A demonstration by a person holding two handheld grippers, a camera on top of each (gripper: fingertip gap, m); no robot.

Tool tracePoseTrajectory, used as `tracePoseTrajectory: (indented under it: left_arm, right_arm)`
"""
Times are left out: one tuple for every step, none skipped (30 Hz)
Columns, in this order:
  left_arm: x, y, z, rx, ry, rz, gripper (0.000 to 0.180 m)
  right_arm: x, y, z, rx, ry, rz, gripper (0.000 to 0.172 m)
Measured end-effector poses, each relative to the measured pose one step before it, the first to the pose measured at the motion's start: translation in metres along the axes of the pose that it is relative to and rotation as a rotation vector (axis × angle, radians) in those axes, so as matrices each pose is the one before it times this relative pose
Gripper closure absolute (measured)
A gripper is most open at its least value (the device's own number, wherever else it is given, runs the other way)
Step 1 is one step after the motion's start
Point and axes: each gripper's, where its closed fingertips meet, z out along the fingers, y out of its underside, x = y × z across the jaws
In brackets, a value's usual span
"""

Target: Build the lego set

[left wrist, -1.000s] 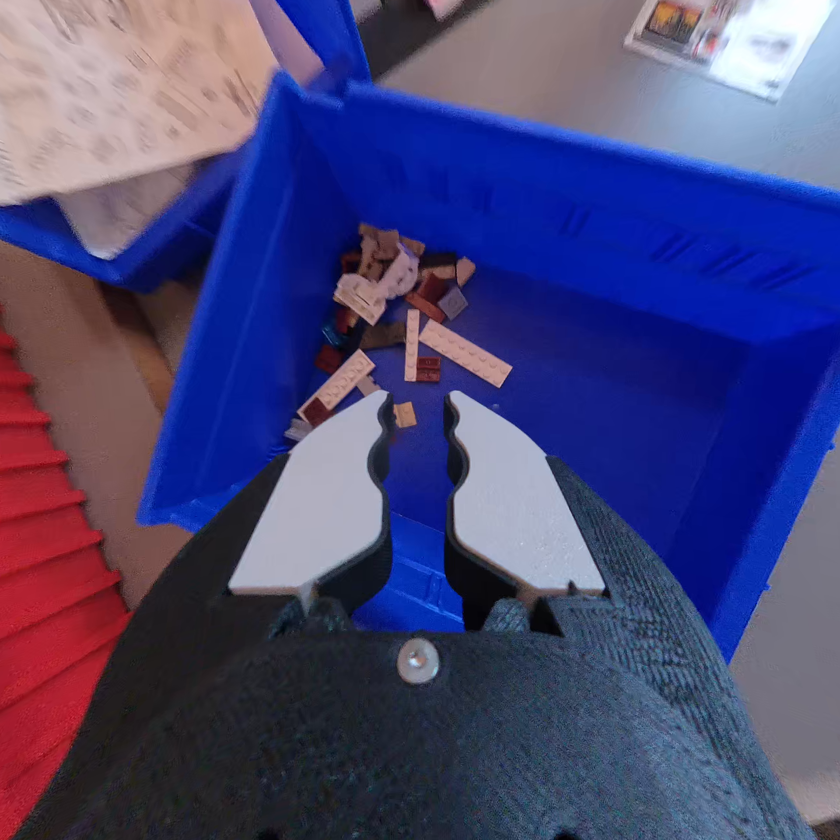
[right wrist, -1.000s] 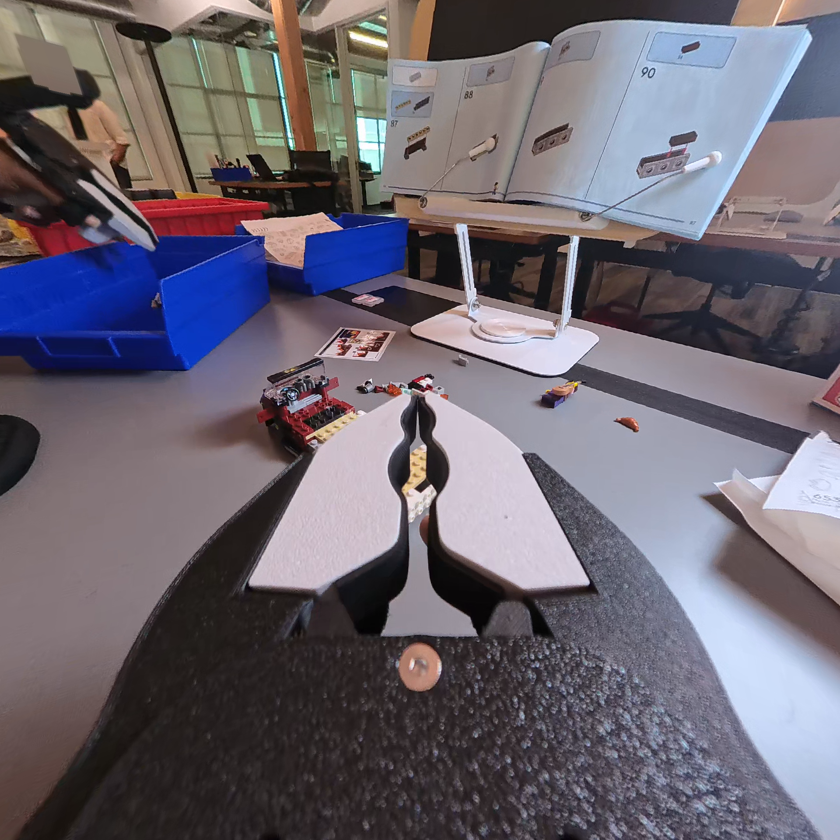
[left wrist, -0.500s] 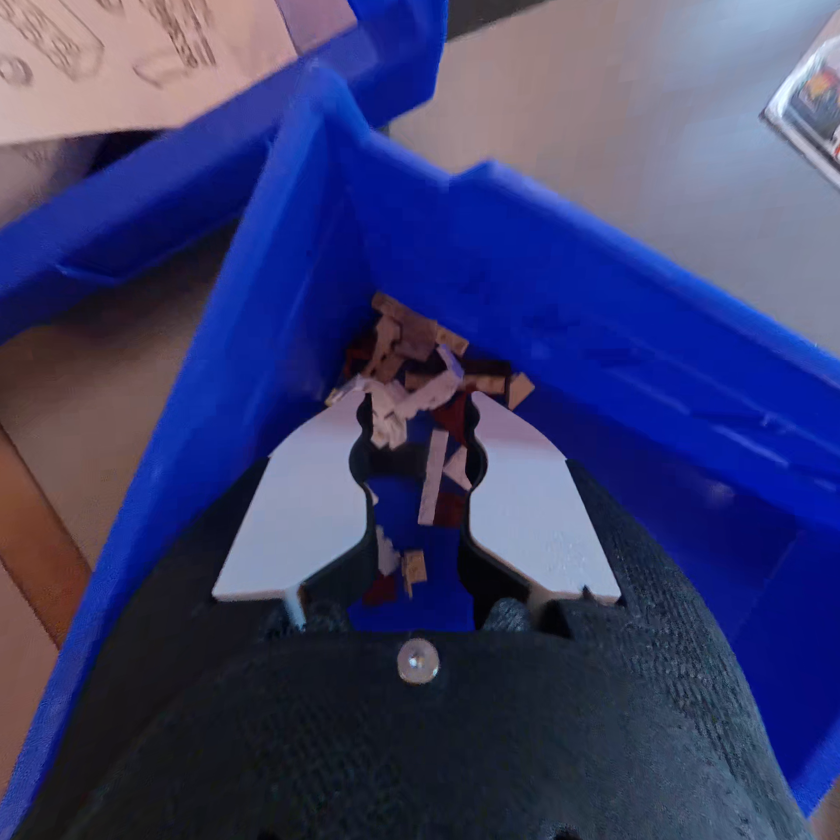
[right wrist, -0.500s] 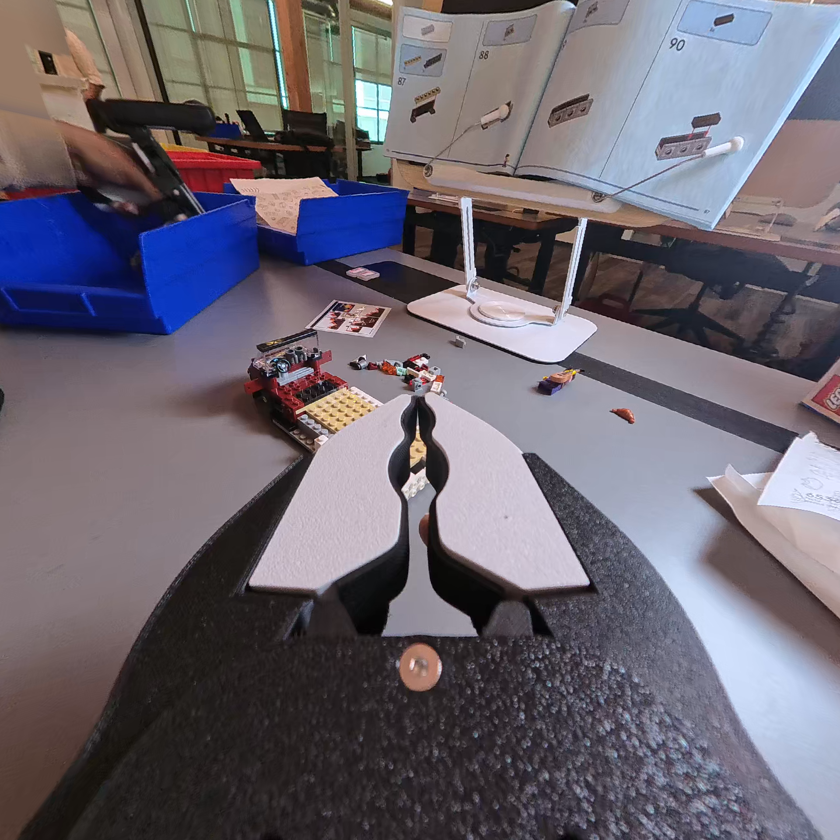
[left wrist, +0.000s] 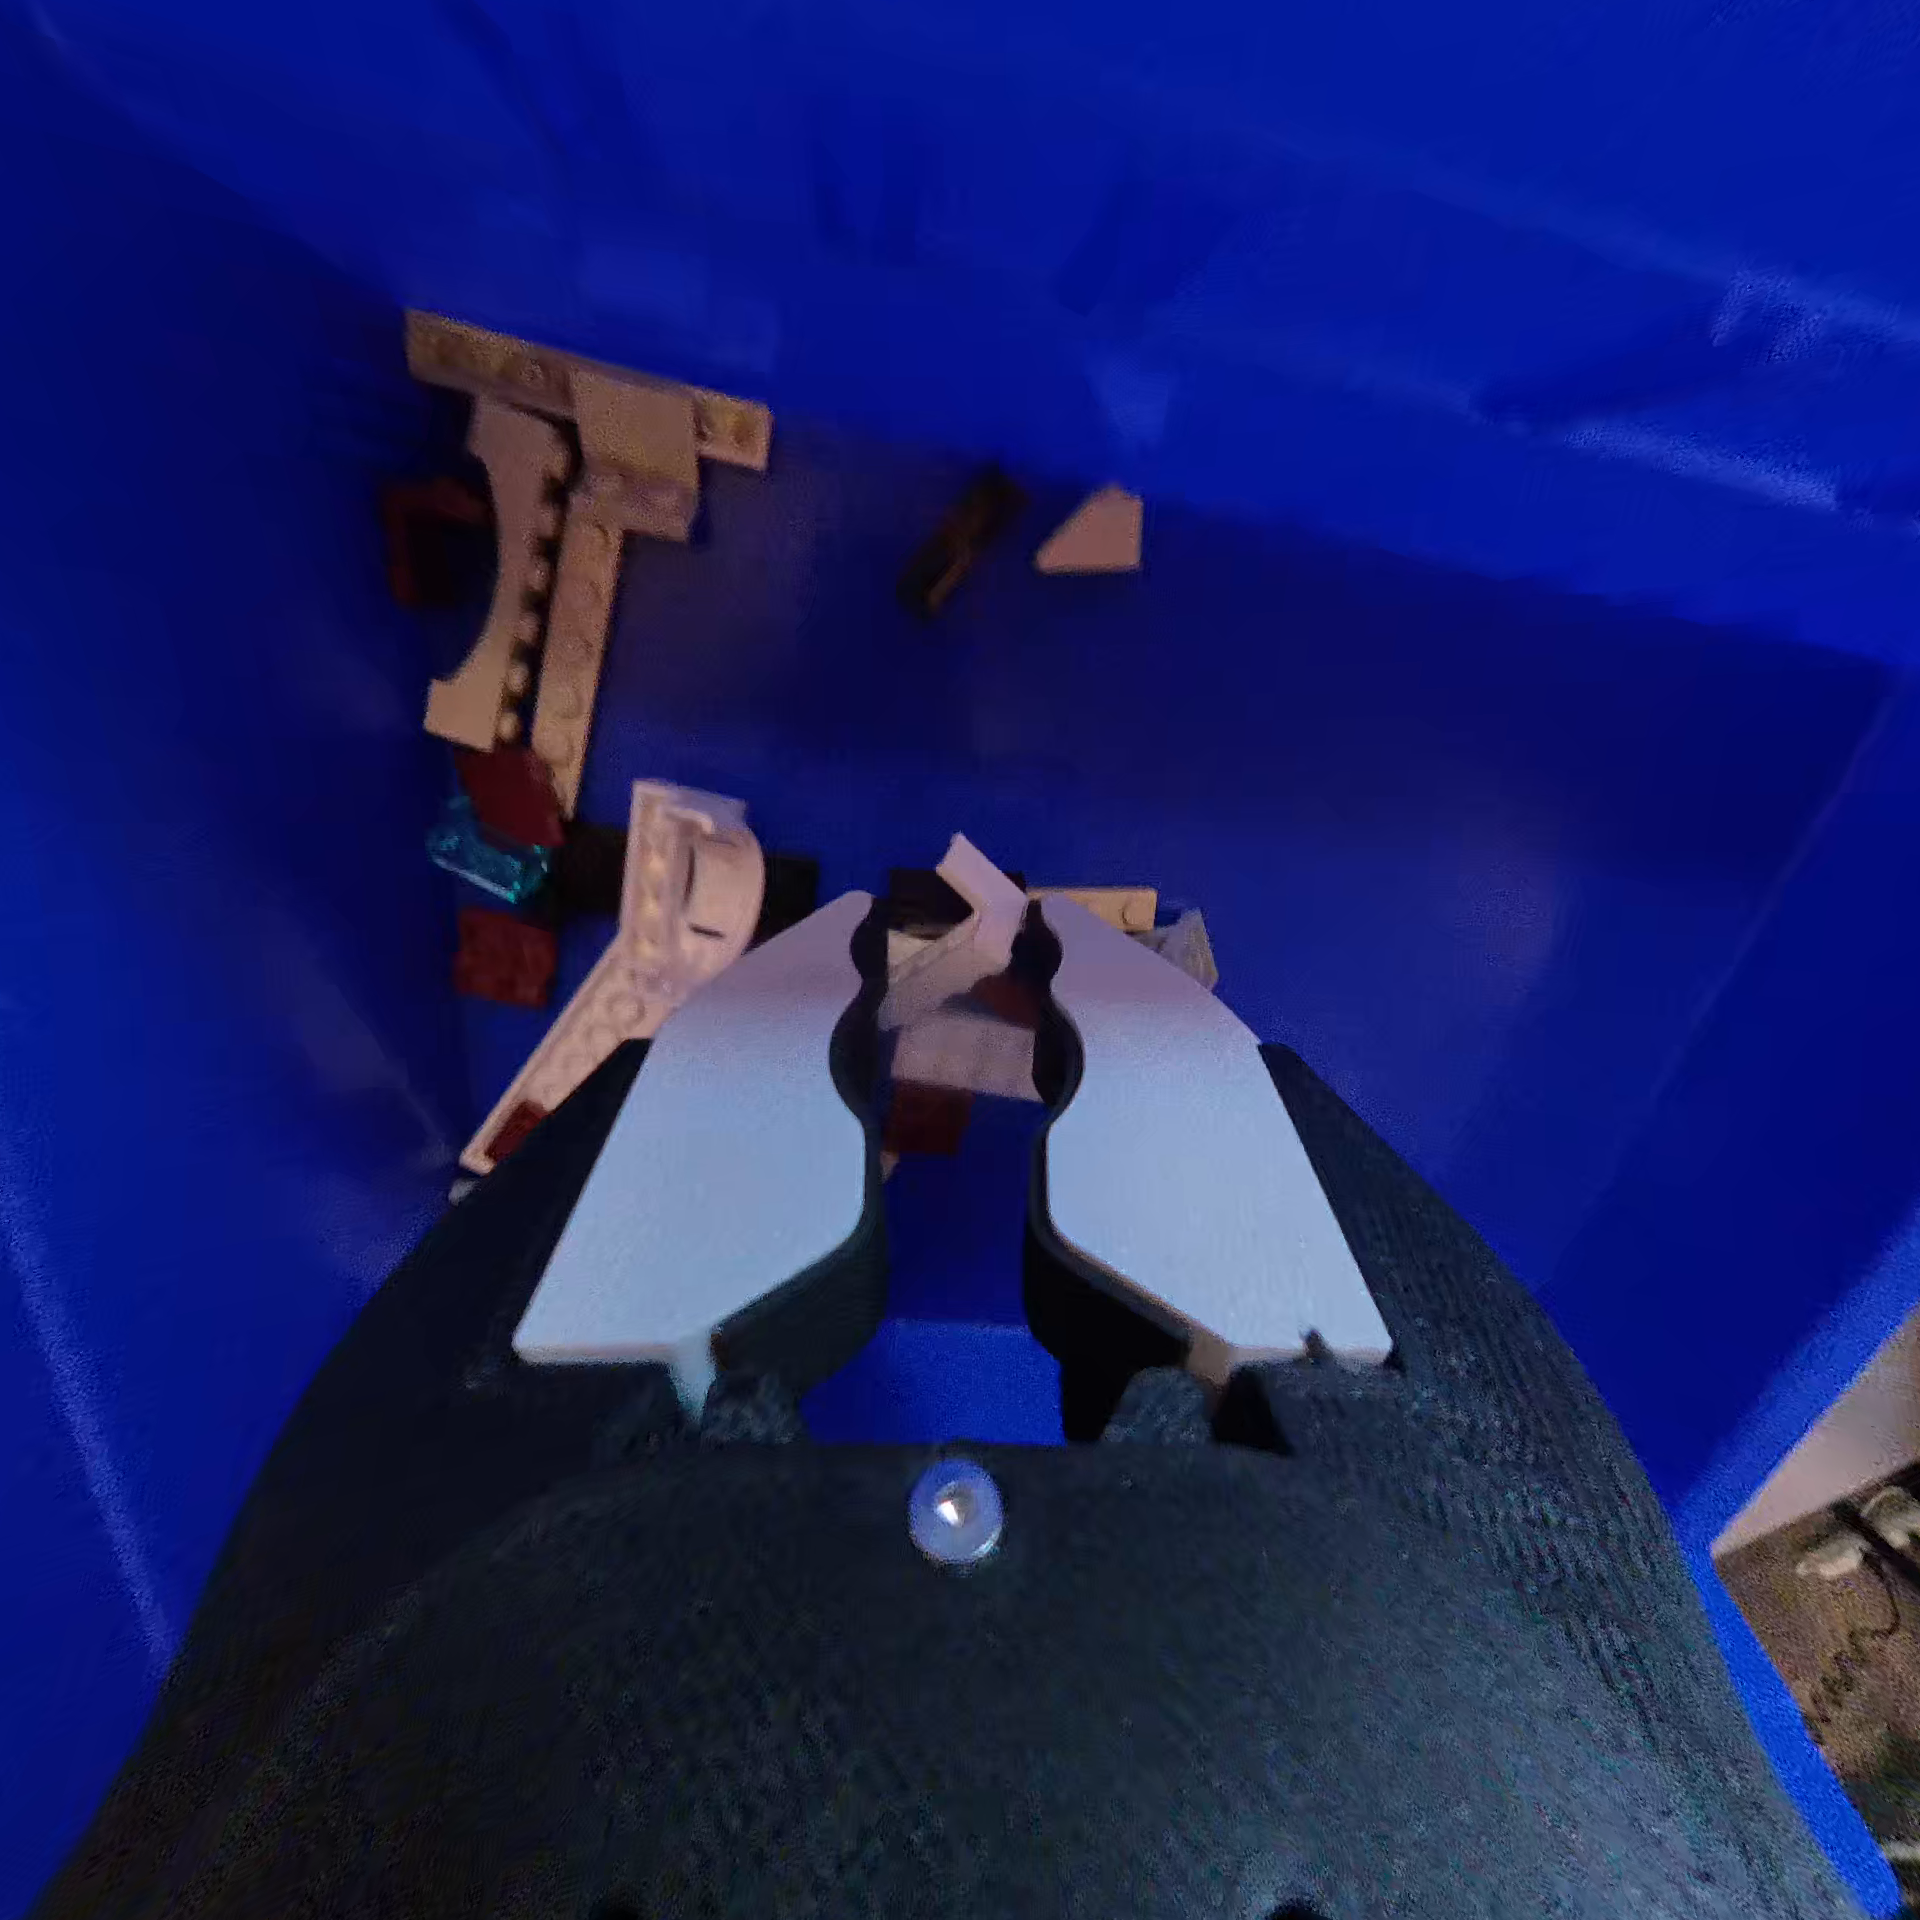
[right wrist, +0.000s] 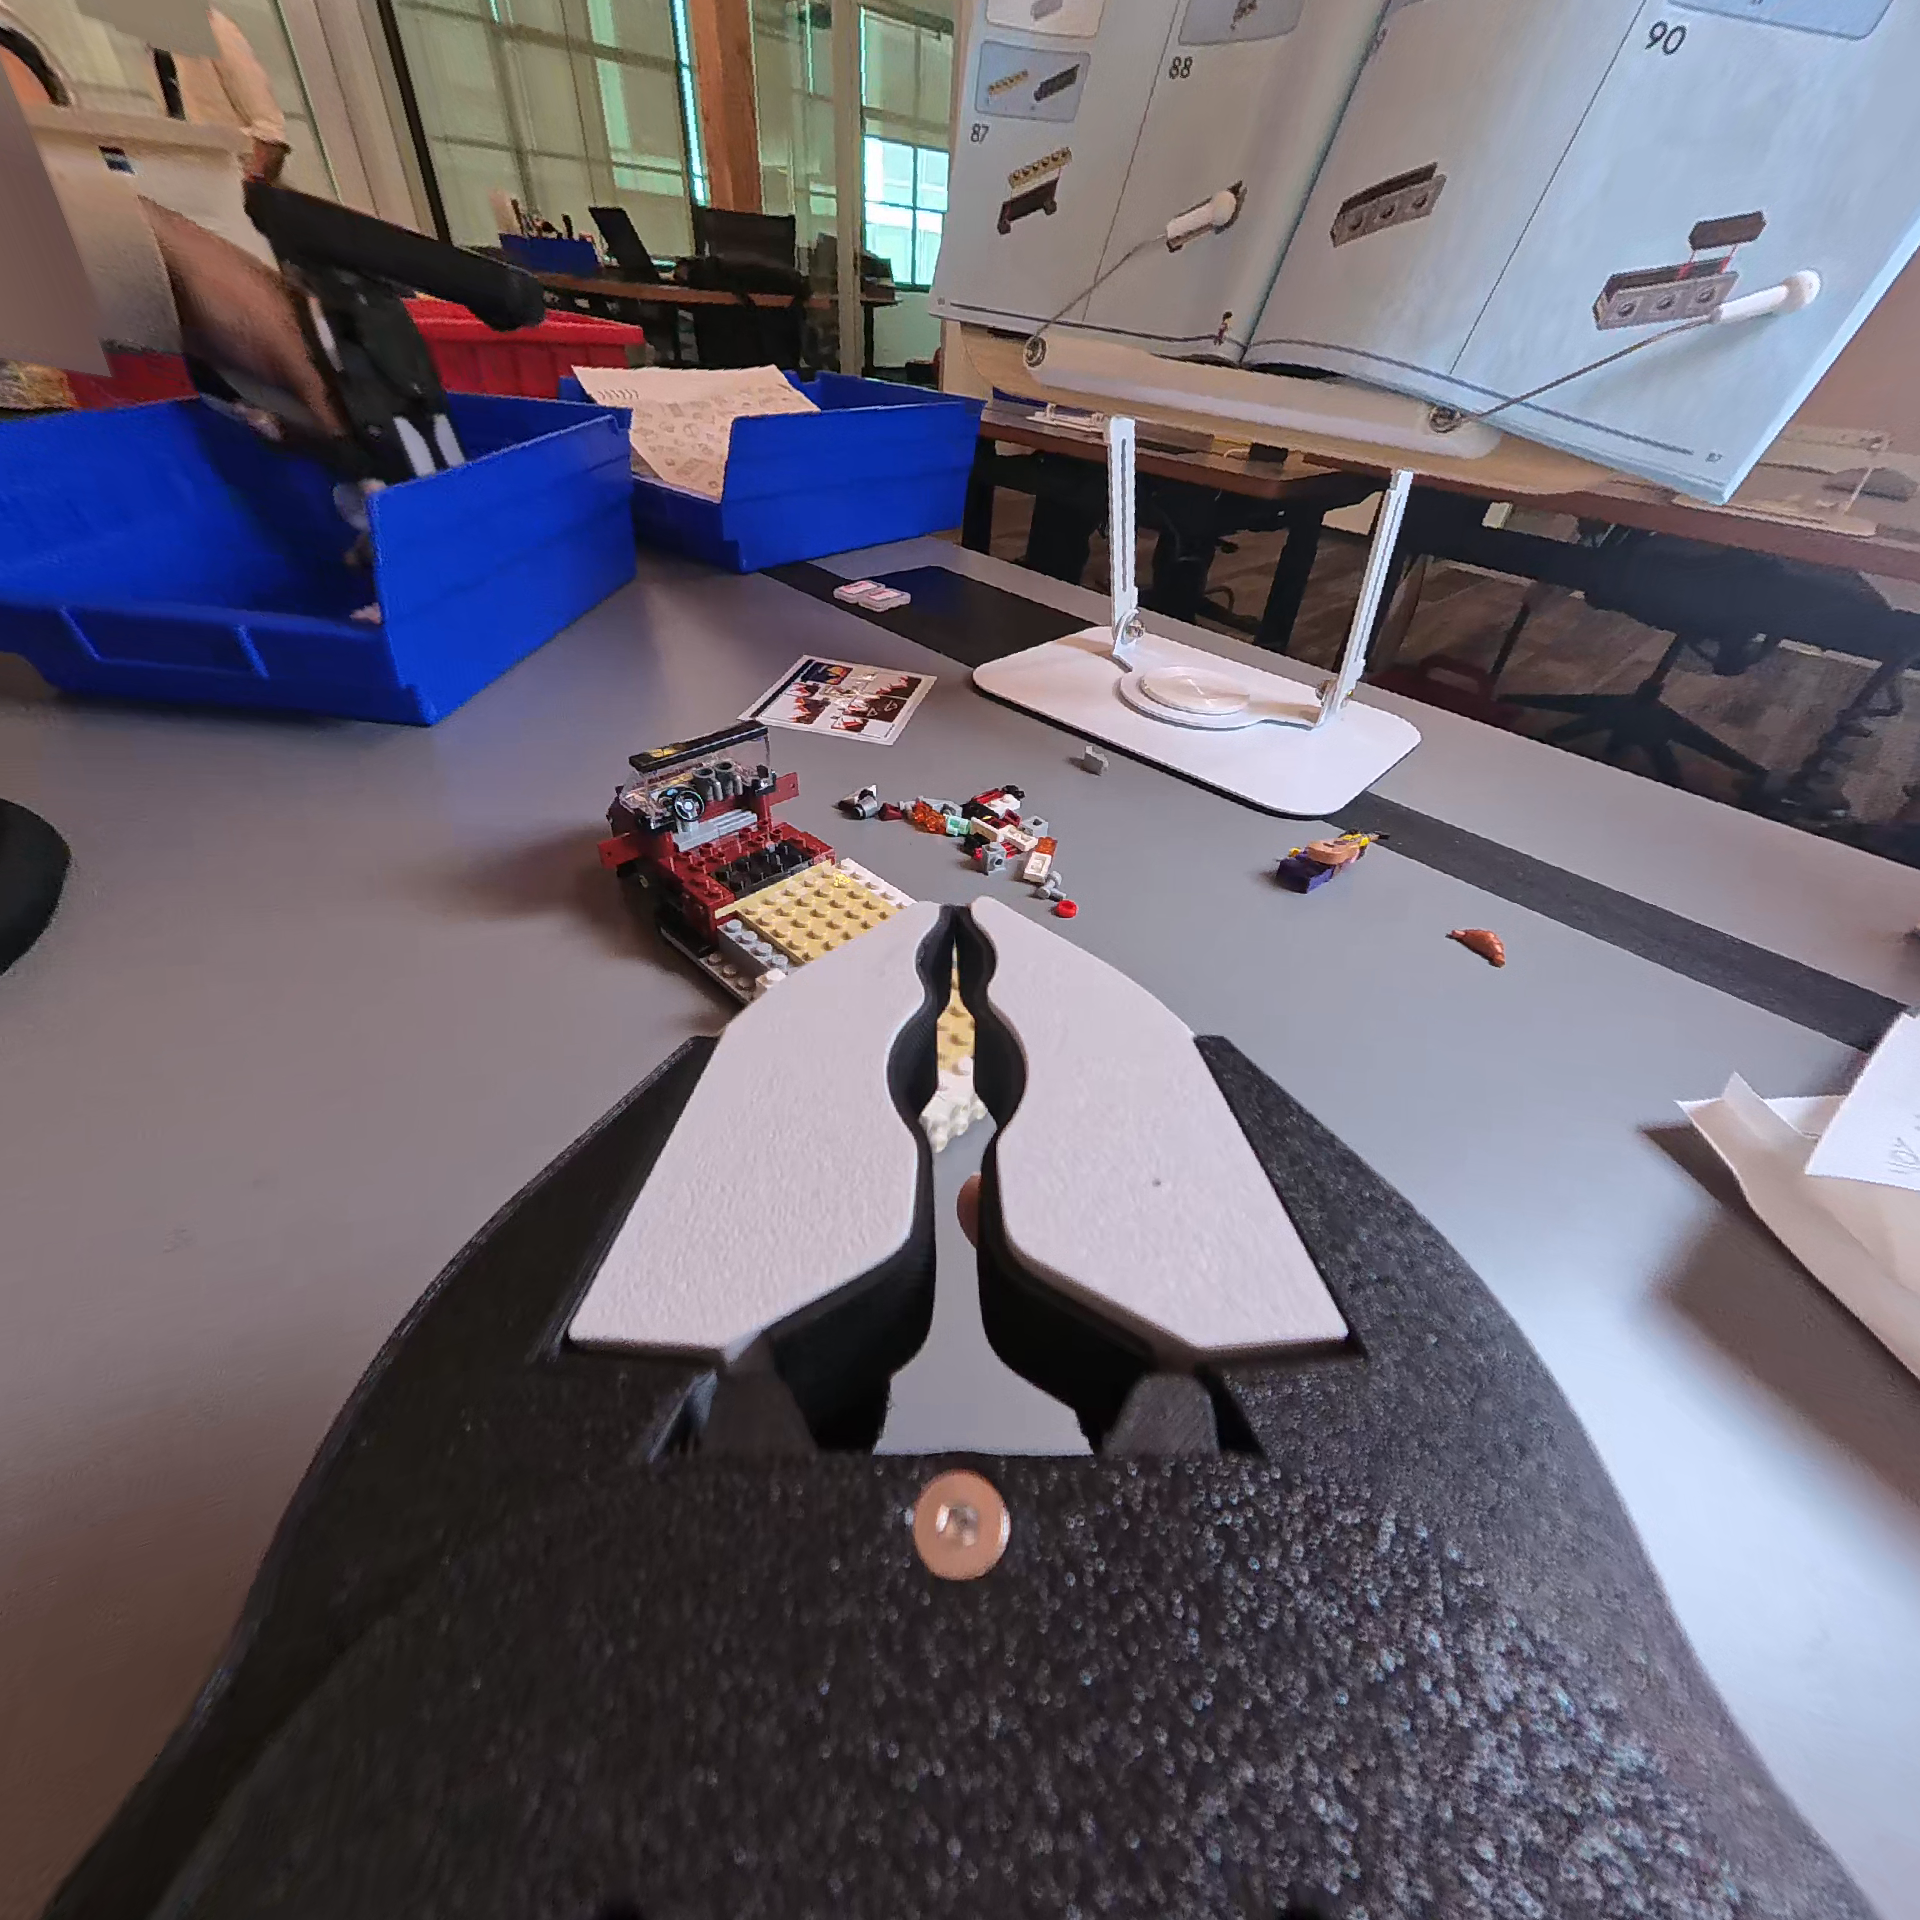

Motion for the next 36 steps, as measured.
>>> tracePoseTrajectory:
  left_arm:
    - [0.00231, 0.00417, -0.00568, -0.0066, -0.0019, 0.0135, 0.152]
    - [0.00047, 0.00082, -0.0062, 0.0109, -0.0059, -0.0002, 0.151]
    - [-0.00064, -0.00145, -0.00608, 0.0219, -0.007, -0.0079, 0.15]
    - [-0.00042, -0.00208, -0.00473, 0.0216, -0.0038, -0.0117, 0.151]
    - [0.00077, -0.00149, -0.00293, 0.0138, 0.0032, -0.0099, 0.152]
    - [0.00302, 0.00005, -0.00098, 0.0014, 0.0124, -0.0009, 0.154]
    - [0.00684, 0.00183, 0.00022, -0.0105, 0.0268, 0.0212, 0.157]
    - [0.00796, 0.00203, 0.00122, -0.0112, 0.0236, 0.048, 0.162]
    - [0.00736, 0.00319, 0.00244, -0.0209, 0.0162, 0.0571, 0.164]
    - [0.00577, 0.00387, 0.00381, -0.0306, 0.0116, 0.0489, 0.163]
    - [0.00208, 0.00272, 0.00412, -0.0272, -0.0013, 0.0318, 0.161]
    - [-0.00329, 0.00019, 0.00307, -0.0129, -0.0227, 0.0083, 0.159]
    - [-0.00803, -0.00162, 0.00196, -0.0009, -0.0378, -0.0228, 0.161]
    - [-0.00857, -0.0031, 0.00124, 0.0095, -0.0274, -0.0469, 0.162]
    - [-0.00645, -0.00467, 0.00085, 0.0218, -0.0092, -0.0445, 0.162]
    - [-0.00608, -0.00438, 0.00076, 0.0222, -0.0127, -0.0294, 0.162]
    - [-0.006, -0.00057, 0.00128, -0.0031, -0.0192, -0.0137, 0.163]
    - [-0.00321, 0.00347, 0.00219, -0.0283, -0.0113, 0.0068, 0.162]
    - [-0.00016, 0.00398, 0.00268, -0.0297, 0.0002, 0.0175, 0.159]
    - [0.00309, 0.00309, 0.00219, -0.0224, 0.0162, 0.0156, 0.156]
    - [0.00425, 0.00246, 0.00165, -0.0175, 0.0231, 0.0069, 0.154]
    - [0.00368, 0.00162, 0.0013, -0.0098, 0.0209, 0.0017, 0.151]
    - [0.00358, 0.00241, 0.00169, -0.0136, 0.0225, -0.0012, 0.146]
    - [0.00181, -0.00115, -0.00041, 0.0121, 0.0099, 0.0042, 0.145]
    - [0.00335, 0.00053, 0.00011, 0.0019, 0.0215, 0.0012, 0.142]
    - [0.00157, 0.00047, -0.00009, 0.0034, 0.009, 0.0106, 0.142]
    - [0.00029, 0.00024, 0.0, 0.005, -0.0016, 0.0167, 0.143]
    - [0.0022, 0.00054, 0.00027, 0.003, 0.0067, 0.0184, 0.145]
    - [0.00659, 0.00111, 0.00023, -0.0006, 0.032, 0.0198, 0.149]
    - [0.00648, 0.00101, 0.00035, -0.0009, 0.0283, 0.0227, 0.151]
    - [0.00644, 0.00246, 0.0007, -0.0108, 0.0264, 0.0229, 0.154]
    - [0.00392, 0.00258, 0.00037, -0.0143, 0.0097, 0.0244, 0.155]
    - [0.00004, -0.0007, -0.00089, 0.0073, -0.0141, 0.0246, 0.157]
    - [-0.00155, -0.00303, -0.00216, 0.022, -0.0207, 0.0138, 0.158]
    - [-0.00491, -0.00341, -0.00236, 0.0198, -0.0398, 0.0087, 0.158]
    - [-0.00531, -0.00368, -0.00167, 0.0185, -0.0446, 0.0221, 0.157]
  right_arm:
    - [-0.00071, -0.00069, -0.00013, 0.0024, -0.0036, 0.0011, 0.172]
    - [-0.00054, -0.00052, -0.00023, 0.002, -0.0029, 0.0006, 0.171]
    - [-0.00051, -0.00045, -0.00012, 0.0012, -0.0022, 0.0, 0.171]
    - [-0.00035, -0.00023, -0.00012, 0.0003, -0.0015, 0.0001, 0.171]
    - [-0.00034, -0.00005, -0.00021, -0.0004, -0.001, -0.0003, 0.171]
    - [-0.00027, -0.00025, -0.0002, 0.0004, 0.0004, -0.0019, 0.171]
    - [-0.00027, -0.00057, -0.00032, 0.0013, 0.001, -0.0041, 0.171]
    - [-0.00017, -0.00022, -0.00026, -0.0001, 0.0008, -0.0056, 0.171]
    - [-0.00011, 0.00022, -0.00024, -0.002, 0.001, -0.0059, 0.171]
    - [0.00007, 0.00031, 0.00008, -0.0021, 0.0011, -0.0046, 0.171]
    - [-0.0001, 0.00041, 0.00014, -0.0012, 0.0002, -0.002, 0.171]
    - [-0.00017, 0.00032, 0.00022, -0.0012, -0.0012, 0.0006, 0.171]
    - [-0.00025, 0.00037, 0.00025, -0.0015, -0.002, 0.0016, 0.171]
    - [-0.00029, 0.00035, 0.00022, -0.0015, -0.0013, 0.0003, 0.171]
    - [-0.00026, 0.00037, 0.00004, -0.0017, -0.0004, -0.0019, 0.171]
    - [-0.00019, 0.0003, 0.00003, -0.002, 0.0006, -0.0031, 0.171]
    - [-0.00008, 0.0004, 0.00009, -0.002, 0.001, -0.0028, 0.171]
    - [0.00002, 0.00042, 0.00006, -0.0021, 0.0008, -0.0024, 0.171]
    - [0.00008, 0.00041, 0.00013, -0.002, 0.0007, -0.0025, 0.171]
    - [0.00005, 0.00029, 0.0, -0.0017, 0.0006, -0.0024, 0.171]
    - [0.00017, 0.00033, 0.00014, -0.0011, 0.0, -0.001, 0.171]
    - [-0.00009, 0.0003, 0.00021, -0.0009, -0.0012, 0.0014, 0.171]
    - [-0.00014, 0.00051, 0.00021, -0.0016, -0.0023, 0.0031, 0.171]
    - [-0.00023, 0.00052, 0.00034, -0.002, -0.0025, 0.0025, 0.171]
    - [-0.00028, 0.00034, 0.00015, -0.0014, -0.0017, 0.0001, 0.171]
    - [-0.00026, -0.00001, -0.00002, -0.0002, -0.0004, -0.0022, 0.171]
    - [-0.00027, -0.0003, -0.00011, 0.0005, 0.0002, -0.003, 0.171]
    - [-0.00029, -0.00029, -0.00006, 0.0004, -0.0003, -0.0024, 0.171]
    - [-0.00021, 0.0, 0.00003, -0.0002, -0.0002, -0.0013, 0.171]
    - [-0.00006, -0.00009, -0.00006, -0.0002, 0.0006, -0.0011, 0.171]
    - [-0.00008, -0.00012, -0.00003, 0.0007, 0.0008, -0.0017, 0.171]
    - [-0.00019, -0.00022, 0.00003, 0.0007, 0.0002, -0.0017, 0.171]
    - [-0.00013, 0.00001, 0.00008, -0.0004, -0.0003, -0.0014, 0.171]
    - [-0.00023, 0.00028, 0.00014, -0.001, -0.0004, -0.0013, 0.171]
    - [-0.00021, 0.00043, 0.00019, -0.0014, -0.0006, -0.0009, 0.171]
    - [-0.00005, 0.00053, 0.0003, -0.0022, -0.0007, 0.0, 0.171]
